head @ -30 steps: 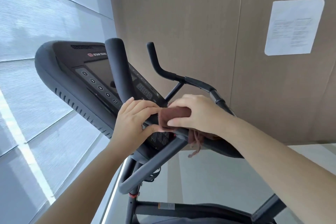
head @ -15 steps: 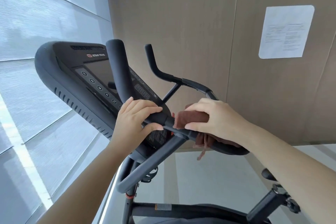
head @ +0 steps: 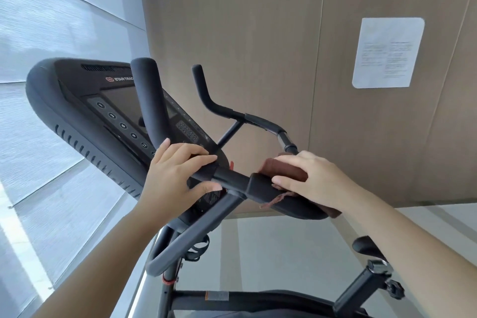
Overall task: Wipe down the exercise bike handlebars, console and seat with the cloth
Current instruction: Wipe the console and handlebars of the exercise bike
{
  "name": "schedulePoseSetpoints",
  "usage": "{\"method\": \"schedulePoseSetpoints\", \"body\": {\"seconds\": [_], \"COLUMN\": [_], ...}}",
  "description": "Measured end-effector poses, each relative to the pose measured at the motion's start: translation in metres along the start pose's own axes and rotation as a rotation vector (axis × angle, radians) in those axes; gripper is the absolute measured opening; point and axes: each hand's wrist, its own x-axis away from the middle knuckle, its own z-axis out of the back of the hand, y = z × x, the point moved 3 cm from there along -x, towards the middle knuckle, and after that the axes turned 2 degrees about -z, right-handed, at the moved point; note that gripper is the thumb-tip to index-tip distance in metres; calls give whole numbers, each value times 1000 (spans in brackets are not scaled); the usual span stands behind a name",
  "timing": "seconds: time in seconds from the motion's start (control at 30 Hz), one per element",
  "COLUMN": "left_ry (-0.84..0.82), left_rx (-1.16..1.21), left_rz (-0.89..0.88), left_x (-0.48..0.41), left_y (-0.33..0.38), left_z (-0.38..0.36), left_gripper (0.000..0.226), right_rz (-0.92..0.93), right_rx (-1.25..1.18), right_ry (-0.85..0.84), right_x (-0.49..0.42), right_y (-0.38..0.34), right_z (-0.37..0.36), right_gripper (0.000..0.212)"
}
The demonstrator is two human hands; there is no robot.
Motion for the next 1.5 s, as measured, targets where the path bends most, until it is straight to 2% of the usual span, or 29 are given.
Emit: {"method": "schedulePoseSetpoints", "body": {"seconds": [0.17, 0.3, 0.43, 0.6, 0.67, 0.87, 0.97, 1.1, 1.23, 1.37, 1.5], "left_ry": [-64, -2, 33, 53, 59, 28, 26, 53, 49, -19, -50], "left_rx": [70, 57, 76, 85, 79, 56, 36, 33, 16, 32, 39], "left_rz": [-46, 19, 52, 88, 95, 109, 107, 94, 94, 114, 187], "left_x": [-4, -6, -7, -6, -6, -6, -5, -4, -4, -2, -1], "left_y": [38, 39, 39, 43, 43, 46, 47, 45, 44, 49, 55], "left_z": [-21, -31, -34, -34, -35, -34, -35, -37, -38, -34, -29], "left_gripper": [52, 44, 48, 56, 57, 57, 54, 50, 47, 47, 46], "right_rz": [130, 197, 309, 373, 388, 470, 506, 432, 486, 592, 580], "right_rx": [32, -47, -92, -93, -132, -177, -143, -151, -218, -276, -205], "right_ry": [20, 91, 29, -78, -72, -66, -108, -123, -95, -166, -296], "right_x": [26, 18, -15, 7, 12, -22, -17, -4, -25, -40, -35], "right_y": [11, 4, -19, 32, 44, 1, 23, 65, 32, -6, 50], "right_z": [5, 4, -5, 9, 12, -3, 3, 15, 4, -7, 8], "right_gripper": [64, 48, 35, 33, 30, 31, 31, 32, 29, 34, 33]}}
